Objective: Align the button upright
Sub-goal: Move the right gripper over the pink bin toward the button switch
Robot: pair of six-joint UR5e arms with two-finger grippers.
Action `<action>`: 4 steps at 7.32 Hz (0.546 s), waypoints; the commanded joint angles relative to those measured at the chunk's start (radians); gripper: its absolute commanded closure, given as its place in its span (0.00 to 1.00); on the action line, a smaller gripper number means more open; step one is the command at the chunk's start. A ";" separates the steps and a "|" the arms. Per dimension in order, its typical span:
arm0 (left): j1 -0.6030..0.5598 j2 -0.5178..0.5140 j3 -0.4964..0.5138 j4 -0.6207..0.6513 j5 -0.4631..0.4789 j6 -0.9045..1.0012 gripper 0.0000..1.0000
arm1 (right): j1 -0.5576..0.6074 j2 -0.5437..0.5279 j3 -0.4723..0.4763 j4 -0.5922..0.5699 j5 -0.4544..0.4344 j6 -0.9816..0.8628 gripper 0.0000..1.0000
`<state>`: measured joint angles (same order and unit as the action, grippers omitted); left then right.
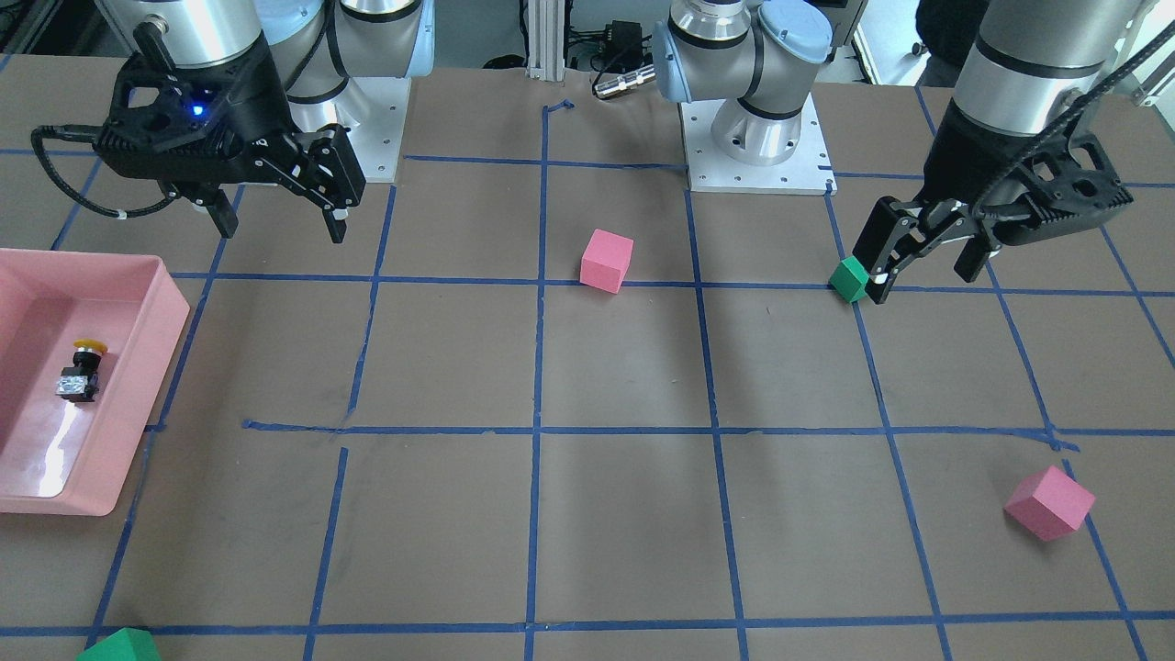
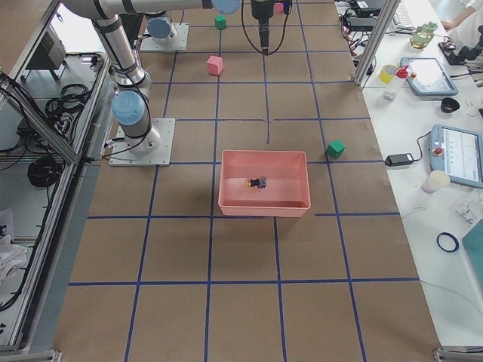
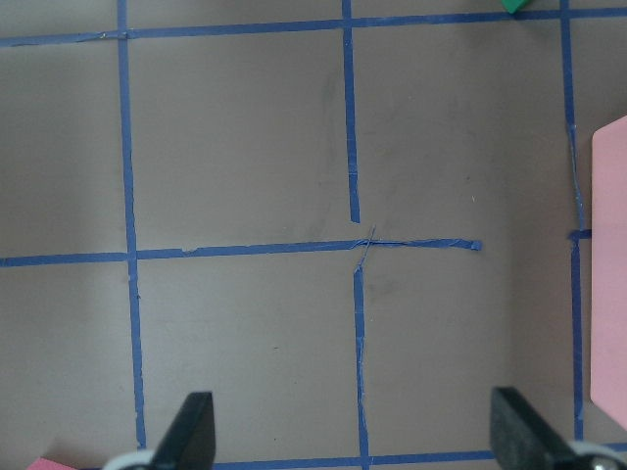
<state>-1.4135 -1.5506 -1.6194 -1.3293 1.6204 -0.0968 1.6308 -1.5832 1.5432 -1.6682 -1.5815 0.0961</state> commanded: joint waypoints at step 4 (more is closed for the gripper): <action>-0.001 0.023 0.003 -0.011 0.012 -0.006 0.00 | -0.009 0.006 0.011 -0.001 -0.011 0.001 0.00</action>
<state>-1.4144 -1.5332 -1.6165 -1.3325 1.6302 -0.1015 1.6232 -1.5777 1.5535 -1.6668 -1.5899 0.0960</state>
